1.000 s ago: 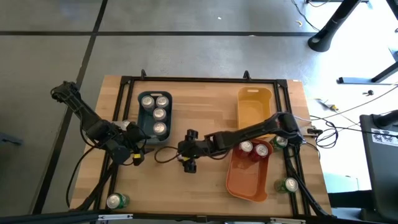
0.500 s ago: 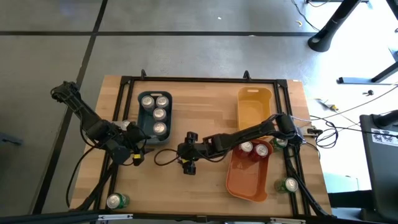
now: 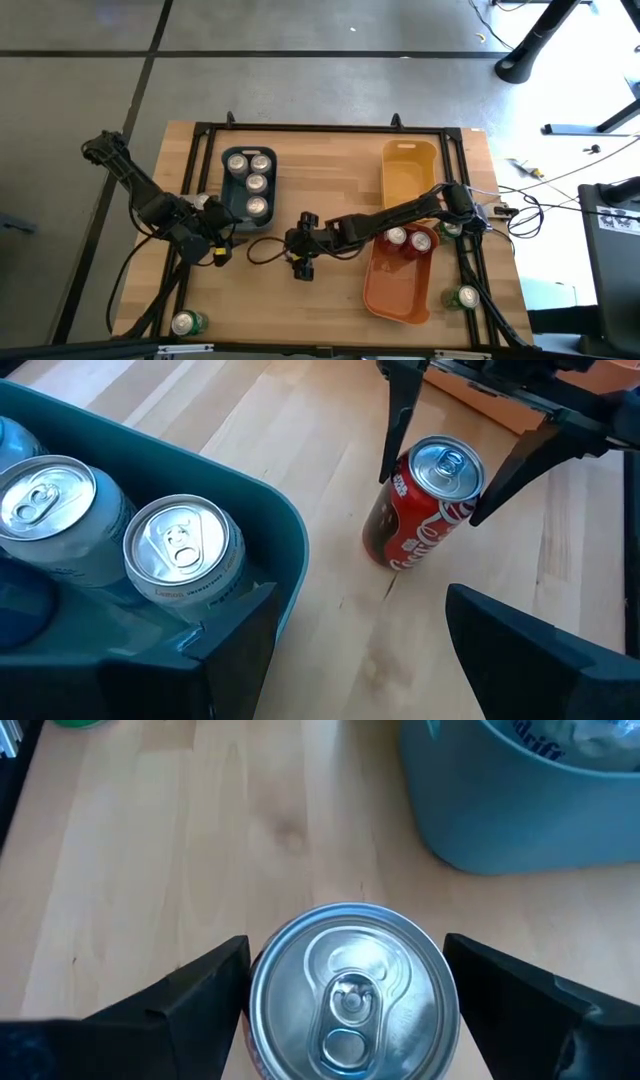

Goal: Sort soda cans
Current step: Put the top red soda can into the orange bin

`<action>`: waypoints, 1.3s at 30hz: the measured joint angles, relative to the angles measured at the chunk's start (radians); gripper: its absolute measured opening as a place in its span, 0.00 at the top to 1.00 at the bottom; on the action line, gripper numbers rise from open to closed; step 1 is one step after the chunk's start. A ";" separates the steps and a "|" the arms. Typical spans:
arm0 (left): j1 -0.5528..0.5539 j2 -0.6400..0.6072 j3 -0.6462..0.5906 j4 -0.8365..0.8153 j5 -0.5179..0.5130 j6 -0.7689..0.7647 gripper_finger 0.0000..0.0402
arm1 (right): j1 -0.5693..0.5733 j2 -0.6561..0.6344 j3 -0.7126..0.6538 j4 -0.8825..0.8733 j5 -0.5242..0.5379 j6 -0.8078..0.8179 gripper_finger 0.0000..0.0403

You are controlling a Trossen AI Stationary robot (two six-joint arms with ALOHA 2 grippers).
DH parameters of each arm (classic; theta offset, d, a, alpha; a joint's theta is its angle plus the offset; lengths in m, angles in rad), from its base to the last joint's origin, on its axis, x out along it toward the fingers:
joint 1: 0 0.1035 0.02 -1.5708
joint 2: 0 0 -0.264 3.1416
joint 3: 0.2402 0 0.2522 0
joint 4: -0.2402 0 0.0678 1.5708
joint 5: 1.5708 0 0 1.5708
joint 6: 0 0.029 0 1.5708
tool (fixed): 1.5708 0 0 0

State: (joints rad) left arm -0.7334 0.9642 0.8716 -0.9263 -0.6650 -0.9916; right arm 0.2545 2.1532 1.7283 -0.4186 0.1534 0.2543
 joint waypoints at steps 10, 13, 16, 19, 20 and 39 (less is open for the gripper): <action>0.000 0.000 0.000 0.000 0.000 0.004 0.31 | 0.000 0.002 -0.002 0.007 -0.005 0.003 0.19; 0.000 0.000 0.000 0.000 -0.001 0.006 0.31 | 0.000 0.002 -0.003 0.014 -0.006 0.003 0.19; 0.000 0.000 0.000 0.000 -0.001 0.007 0.31 | 0.000 0.002 -0.004 0.017 -0.007 0.003 0.19; 0.000 0.000 0.000 0.000 -0.001 0.007 0.31 | 0.000 0.002 -0.004 0.018 -0.008 0.003 0.19; 0.000 0.000 0.000 0.000 -0.001 0.007 0.31 | 0.000 0.002 -0.004 0.018 -0.009 0.003 0.19; 0.000 0.000 0.000 0.000 -0.020 0.008 0.31 | 0.001 0.024 -0.010 -0.006 -0.101 -0.050 0.01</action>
State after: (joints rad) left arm -0.7334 0.9642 0.8719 -0.9264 -0.6846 -0.9840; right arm 0.2550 2.1773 1.7187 -0.4245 0.0525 0.2043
